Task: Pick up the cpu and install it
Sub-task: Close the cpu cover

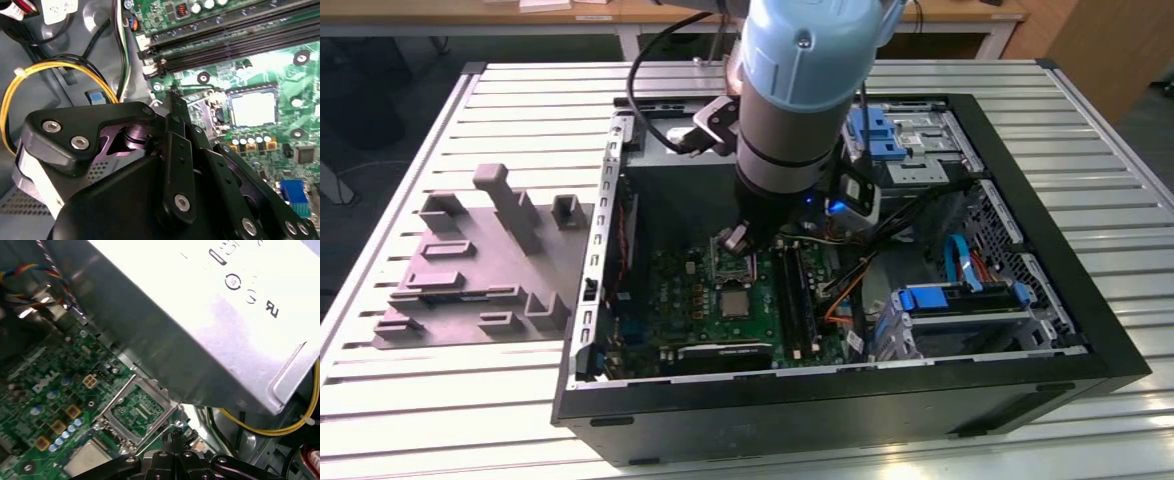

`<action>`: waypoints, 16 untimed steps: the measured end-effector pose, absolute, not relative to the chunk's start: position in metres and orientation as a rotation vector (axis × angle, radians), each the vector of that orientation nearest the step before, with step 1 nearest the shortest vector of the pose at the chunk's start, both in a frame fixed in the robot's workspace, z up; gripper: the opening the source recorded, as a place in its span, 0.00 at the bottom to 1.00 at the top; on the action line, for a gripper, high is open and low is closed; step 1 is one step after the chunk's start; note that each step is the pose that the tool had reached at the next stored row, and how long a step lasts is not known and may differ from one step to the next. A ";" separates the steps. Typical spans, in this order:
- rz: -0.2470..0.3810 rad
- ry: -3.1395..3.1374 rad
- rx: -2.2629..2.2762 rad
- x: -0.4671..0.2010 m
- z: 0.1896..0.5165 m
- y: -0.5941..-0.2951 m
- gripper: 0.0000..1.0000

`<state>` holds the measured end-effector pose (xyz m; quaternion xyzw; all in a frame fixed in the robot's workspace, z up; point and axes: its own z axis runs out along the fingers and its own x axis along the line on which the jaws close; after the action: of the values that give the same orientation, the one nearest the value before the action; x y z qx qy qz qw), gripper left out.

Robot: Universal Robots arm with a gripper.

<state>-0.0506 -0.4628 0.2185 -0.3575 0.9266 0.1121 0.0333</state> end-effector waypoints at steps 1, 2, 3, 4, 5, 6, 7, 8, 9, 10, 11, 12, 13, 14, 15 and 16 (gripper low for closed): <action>0.345 2.851 -1.100 -0.050 0.217 -0.461 0.11; 0.345 2.851 -1.100 -0.049 0.217 -0.460 0.11; 0.345 2.850 -1.100 -0.048 0.216 -0.460 0.11; 0.346 2.850 -1.100 -0.048 0.215 -0.459 0.11; 0.346 2.850 -1.100 -0.047 0.214 -0.458 0.11; 0.347 2.850 -1.100 -0.047 0.213 -0.458 0.11; 0.348 2.849 -1.100 -0.046 0.212 -0.457 0.11; 0.349 2.849 -1.099 -0.046 0.212 -0.456 0.11; 0.350 2.849 -1.099 -0.045 0.211 -0.456 0.11; 0.350 2.849 -1.099 -0.044 0.211 -0.455 0.11; 0.351 2.848 -1.099 -0.044 0.211 -0.454 0.11; 0.352 2.848 -1.099 -0.043 0.210 -0.453 0.11; 0.353 2.848 -1.099 -0.043 0.210 -0.453 0.11; 0.355 2.847 -1.099 -0.043 0.210 -0.452 0.11; 0.356 2.847 -1.099 -0.043 0.210 -0.451 0.11; 0.357 2.846 -1.099 -0.043 0.210 -0.451 0.11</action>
<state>-0.0427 -0.4508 0.2099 -0.3574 0.9260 0.1160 0.0348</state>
